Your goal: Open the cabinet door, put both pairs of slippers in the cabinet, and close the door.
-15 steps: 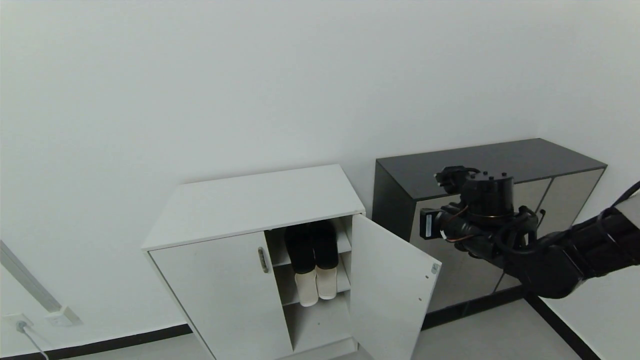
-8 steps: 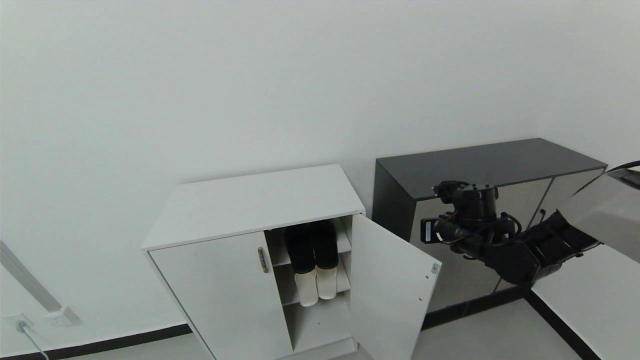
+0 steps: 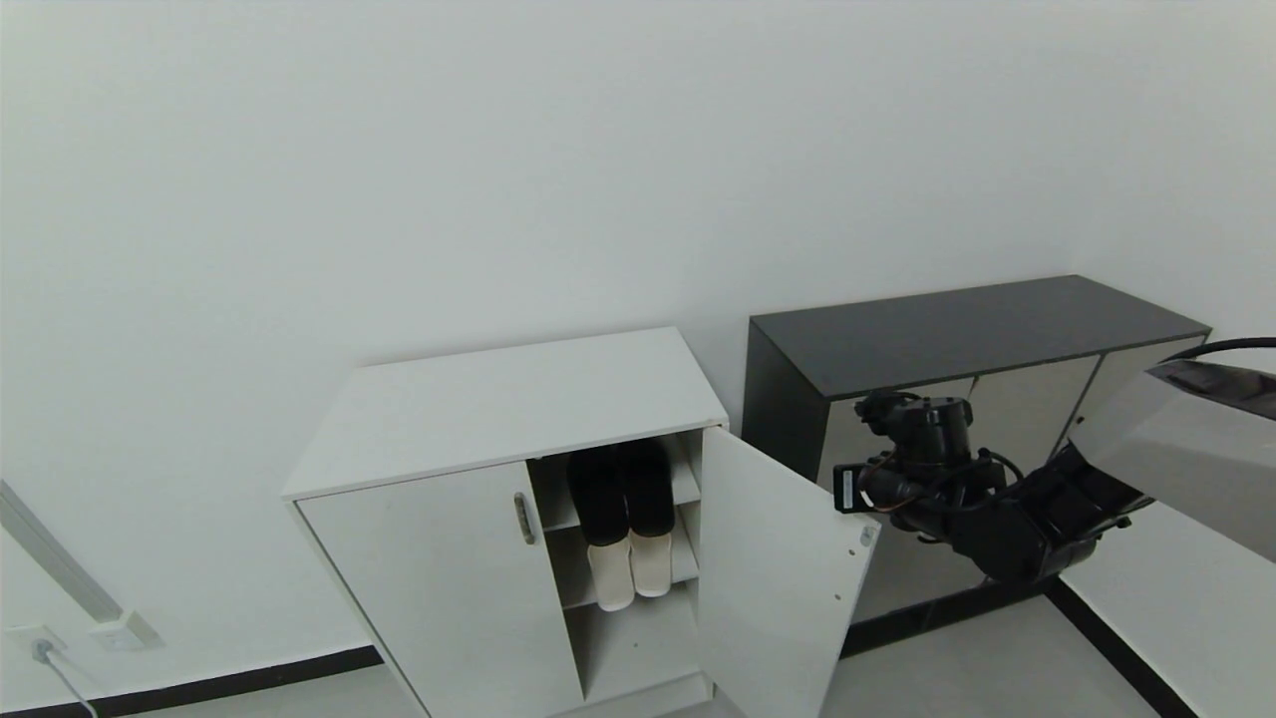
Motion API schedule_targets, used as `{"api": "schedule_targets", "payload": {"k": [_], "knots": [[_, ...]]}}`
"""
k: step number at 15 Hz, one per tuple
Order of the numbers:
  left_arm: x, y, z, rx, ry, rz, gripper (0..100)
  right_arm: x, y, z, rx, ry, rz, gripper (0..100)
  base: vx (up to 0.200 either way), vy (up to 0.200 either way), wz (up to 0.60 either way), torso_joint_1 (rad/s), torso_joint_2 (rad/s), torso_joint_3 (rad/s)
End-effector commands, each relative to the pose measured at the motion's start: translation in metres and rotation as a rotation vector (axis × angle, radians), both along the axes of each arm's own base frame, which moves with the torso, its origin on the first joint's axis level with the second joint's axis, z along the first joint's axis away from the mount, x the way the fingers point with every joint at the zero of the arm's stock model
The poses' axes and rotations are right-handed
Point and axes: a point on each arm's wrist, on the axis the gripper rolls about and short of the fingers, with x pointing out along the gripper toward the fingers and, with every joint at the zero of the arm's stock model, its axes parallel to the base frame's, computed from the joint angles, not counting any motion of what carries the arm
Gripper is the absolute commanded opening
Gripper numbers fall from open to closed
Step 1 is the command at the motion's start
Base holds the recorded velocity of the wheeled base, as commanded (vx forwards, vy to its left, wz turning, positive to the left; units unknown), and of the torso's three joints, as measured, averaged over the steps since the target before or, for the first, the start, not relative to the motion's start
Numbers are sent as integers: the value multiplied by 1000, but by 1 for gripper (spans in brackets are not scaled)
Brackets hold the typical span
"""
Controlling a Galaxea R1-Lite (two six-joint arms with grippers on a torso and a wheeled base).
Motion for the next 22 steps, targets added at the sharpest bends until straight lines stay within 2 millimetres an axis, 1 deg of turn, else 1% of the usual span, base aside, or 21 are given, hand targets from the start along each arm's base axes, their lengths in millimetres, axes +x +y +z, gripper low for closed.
{"api": "schedule_targets", "payload": {"k": [1, 7, 10, 14, 15, 16, 18, 22], "knots": [[0, 0, 0, 0, 2, 0, 0, -2, 1, -7, -9, 22, 3, 0, 0, 0, 0, 0, 0, 0], [0, 0, 0, 0, 2, 0, 0, -15, 7, -16, -21, 61, 27, 0, 0, 0, 0, 0, 0, 0], [0, 0, 0, 0, 2, 0, 0, -31, 20, -13, -14, 76, 66, 0, 0, 0, 0, 0, 0, 0], [0, 0, 0, 0, 1, 0, 0, -87, 67, 6, 15, 70, 233, 0, 0, 0, 0, 0, 0, 0], [0, 0, 0, 0, 1, 0, 0, -99, 75, 11, 24, 67, 266, 0, 0, 0, 0, 0, 0, 0], [0, 0, 0, 0, 1, 0, 0, -106, 79, 14, 26, 61, 284, 0, 0, 0, 0, 0, 0, 0], [0, 0, 0, -1, 1, 0, 0, -113, 76, 21, 34, 27, 304, 0, 0, 0, 0, 0, 0, 0], [0, 0, 0, -1, 1, 0, 0, -117, 71, 24, 41, -21, 311, 0, 0, 0, 0, 0, 0, 0]]}}
